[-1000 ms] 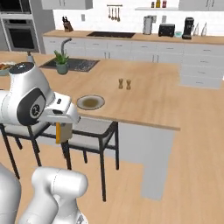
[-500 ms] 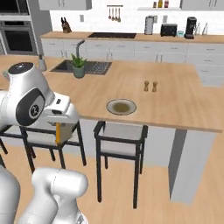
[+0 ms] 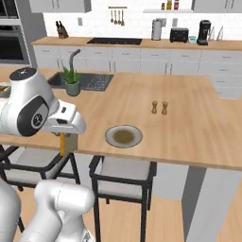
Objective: Start the toaster. Once the lever pops up, take the bread to the plate on the dining counter.
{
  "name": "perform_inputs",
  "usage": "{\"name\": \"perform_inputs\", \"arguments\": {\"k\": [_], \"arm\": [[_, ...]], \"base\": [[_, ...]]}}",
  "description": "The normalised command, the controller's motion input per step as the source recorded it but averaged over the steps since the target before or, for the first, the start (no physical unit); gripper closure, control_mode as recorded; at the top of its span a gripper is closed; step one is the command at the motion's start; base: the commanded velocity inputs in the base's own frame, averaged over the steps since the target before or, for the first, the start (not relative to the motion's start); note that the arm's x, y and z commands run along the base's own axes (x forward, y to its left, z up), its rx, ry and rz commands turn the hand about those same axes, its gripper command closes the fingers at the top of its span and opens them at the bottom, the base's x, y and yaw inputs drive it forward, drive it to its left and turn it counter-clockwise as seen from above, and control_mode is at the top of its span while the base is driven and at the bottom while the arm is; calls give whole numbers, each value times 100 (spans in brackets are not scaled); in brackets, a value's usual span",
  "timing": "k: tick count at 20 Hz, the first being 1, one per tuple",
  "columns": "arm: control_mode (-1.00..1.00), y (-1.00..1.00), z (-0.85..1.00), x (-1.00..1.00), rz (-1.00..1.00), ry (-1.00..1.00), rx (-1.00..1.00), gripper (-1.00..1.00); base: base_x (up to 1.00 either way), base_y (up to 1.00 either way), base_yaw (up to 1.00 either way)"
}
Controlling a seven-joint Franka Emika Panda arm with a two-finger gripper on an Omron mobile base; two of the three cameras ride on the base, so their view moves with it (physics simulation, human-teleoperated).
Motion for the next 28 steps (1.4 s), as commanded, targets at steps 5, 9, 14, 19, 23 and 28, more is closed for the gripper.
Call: {"name": "perform_inputs", "arguments": {"k": [5,9,14,19,23,28], "arm": [[100,0,0,0,0,0,0,100],[-100,-19,-1,23,0,-1,8,100],[-100,-60,-20,85,0,0,26,100],[-100,-63,-46,94,1,2,31,100],[-100,-45,-64,60,1,0,22,100],[-100,-9,-67,82,0,0,12,100]], "base": [[39,-20,-1],[14,-13,0],[0,0,0],[0,0,0],[0,0,0],[0,0,0]]}}
